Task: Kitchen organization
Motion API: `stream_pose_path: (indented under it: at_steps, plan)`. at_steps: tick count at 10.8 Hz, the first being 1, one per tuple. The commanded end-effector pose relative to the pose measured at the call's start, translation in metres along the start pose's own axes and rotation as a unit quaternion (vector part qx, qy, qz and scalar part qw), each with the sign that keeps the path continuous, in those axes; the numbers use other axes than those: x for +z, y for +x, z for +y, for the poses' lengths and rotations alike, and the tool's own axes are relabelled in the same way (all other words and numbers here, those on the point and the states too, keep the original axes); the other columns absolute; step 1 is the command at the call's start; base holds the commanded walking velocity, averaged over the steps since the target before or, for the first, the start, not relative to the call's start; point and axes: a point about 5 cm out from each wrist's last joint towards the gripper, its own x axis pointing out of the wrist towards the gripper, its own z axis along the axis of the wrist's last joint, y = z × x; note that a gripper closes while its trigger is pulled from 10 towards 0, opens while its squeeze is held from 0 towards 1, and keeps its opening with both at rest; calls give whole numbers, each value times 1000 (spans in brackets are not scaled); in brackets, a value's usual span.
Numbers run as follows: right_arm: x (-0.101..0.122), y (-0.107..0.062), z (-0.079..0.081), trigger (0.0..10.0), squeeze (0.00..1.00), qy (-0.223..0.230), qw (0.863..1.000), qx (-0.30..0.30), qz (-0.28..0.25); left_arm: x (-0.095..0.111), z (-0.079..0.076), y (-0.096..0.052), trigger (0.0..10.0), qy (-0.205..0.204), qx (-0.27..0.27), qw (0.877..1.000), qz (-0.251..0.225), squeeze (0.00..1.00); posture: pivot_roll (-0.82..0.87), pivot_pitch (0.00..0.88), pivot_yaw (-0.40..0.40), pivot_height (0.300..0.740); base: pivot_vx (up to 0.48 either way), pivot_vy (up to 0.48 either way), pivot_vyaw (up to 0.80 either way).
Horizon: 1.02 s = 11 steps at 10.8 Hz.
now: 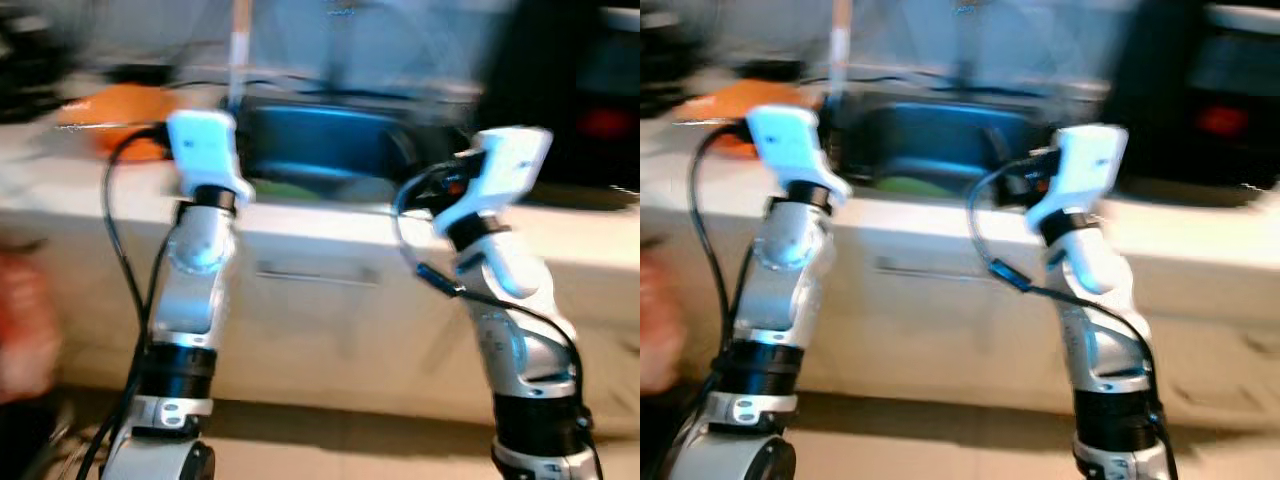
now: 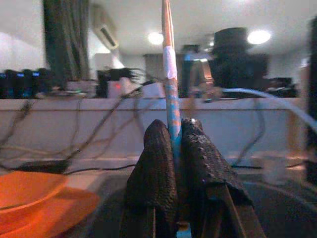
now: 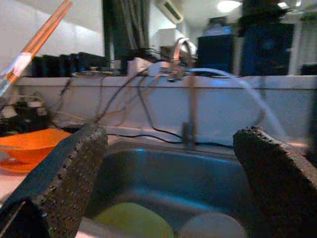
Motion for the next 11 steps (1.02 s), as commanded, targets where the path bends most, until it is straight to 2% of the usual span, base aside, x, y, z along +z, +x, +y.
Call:
stream_pose_path:
  at_steps: [1, 4, 11]
  plan:
    - [5, 3, 2, 10000, 0, -2, 1000, 6, -13, 4, 0, 4, 0, 0, 3, 1000, -6, 0, -52, 0, -42, 740, 0, 0, 0]
    - [3, 4, 4, 10000, 0, -2, 1000, 11, -12, -2, 3, 0, 0, -3, 7, 1000, 11, 0, -48, 2, -42, 740, 0, 0, 0]
    - [0, 2, 4, 10000, 0, -2, 1000, 6, -11, -2, 8, 5, 0, -4, 8, 1000, 19, 0, -45, 0, -31, 740, 414, 0, 0]
